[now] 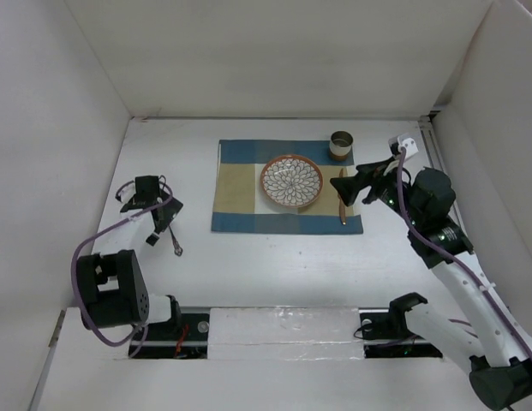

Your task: Set the dinner table for one person

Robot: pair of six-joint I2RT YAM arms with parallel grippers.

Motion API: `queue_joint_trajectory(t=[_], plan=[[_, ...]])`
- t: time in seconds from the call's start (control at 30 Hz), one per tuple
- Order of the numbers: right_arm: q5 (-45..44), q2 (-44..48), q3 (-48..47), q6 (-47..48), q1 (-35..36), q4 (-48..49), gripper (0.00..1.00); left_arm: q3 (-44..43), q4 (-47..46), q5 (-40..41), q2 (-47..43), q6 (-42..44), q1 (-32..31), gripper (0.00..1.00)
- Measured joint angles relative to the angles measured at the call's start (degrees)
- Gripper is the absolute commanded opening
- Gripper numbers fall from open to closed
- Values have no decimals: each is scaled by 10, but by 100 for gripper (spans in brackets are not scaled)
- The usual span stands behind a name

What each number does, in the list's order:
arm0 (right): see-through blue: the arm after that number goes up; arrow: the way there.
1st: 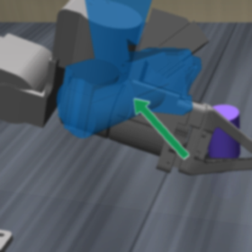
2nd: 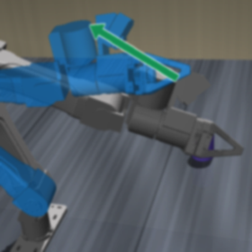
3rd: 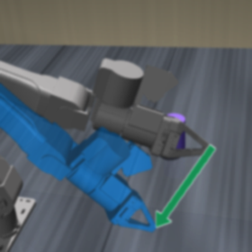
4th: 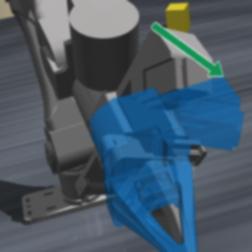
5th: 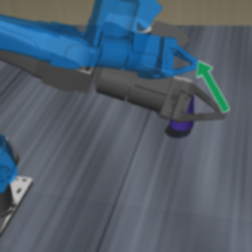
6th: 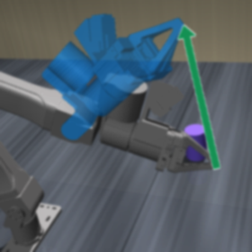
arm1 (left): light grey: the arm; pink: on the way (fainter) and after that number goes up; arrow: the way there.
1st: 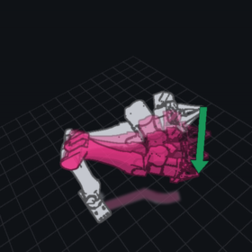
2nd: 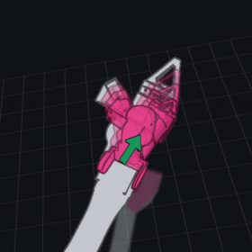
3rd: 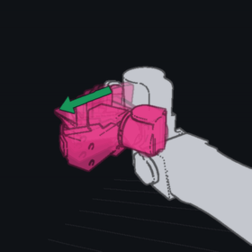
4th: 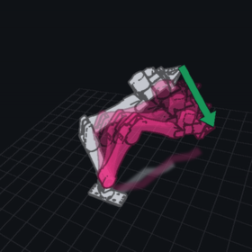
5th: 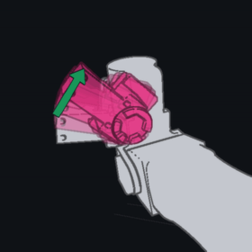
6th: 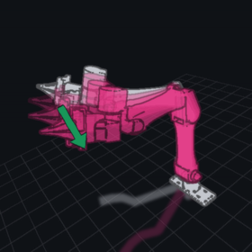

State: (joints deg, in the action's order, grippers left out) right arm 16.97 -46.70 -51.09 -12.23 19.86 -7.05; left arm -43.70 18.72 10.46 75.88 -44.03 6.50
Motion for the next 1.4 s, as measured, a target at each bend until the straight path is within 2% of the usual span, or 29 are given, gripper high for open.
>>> queue_joint_trajectory(t=[0.17, 0.23, 0.33, 0.37, 0.63, 0.8, 0.97, 1.17, 1.27, 1.4], plan=[[-1, -9, 3, 0, 6, 3, 100, 44, -60, -10, 33, 1, 0, 97], [-1, -10, 3, 1, 13, 7, 100, 41, -86, -4, 50, 4, 0, 89], [-2, -10, 3, 4, 21, 12, 100, 28, -125, 2, 77, 7, 0, 69], [-2, -10, 3, 4, 22, 12, 100, 23, -137, 0, 87, 8, 0, 66], [-7, -10, 3, 5, 24, 13, 100, 13, -156, 6, 104, 9, -3, 66], [-9, -9, 3, 5, 23, 15, 100, 14, -113, 3, 90, 6, -16, 68], [-16, 4, 3, 5, 23, 14, 100, -4, -32, -10, 86, 10, -19, 69], [-24, 33, 3, 9, 24, 14, 100, -82, 83, -35, 152, 37, -20, 69], [-26, 34, 3, 13, 24, 11, 100, -123, 123, -36, 191, 51, -23, 68], [-26, 36, 3, 15, 24, 10, 100, -127, 134, -32, 195, 55, -24, 54]])
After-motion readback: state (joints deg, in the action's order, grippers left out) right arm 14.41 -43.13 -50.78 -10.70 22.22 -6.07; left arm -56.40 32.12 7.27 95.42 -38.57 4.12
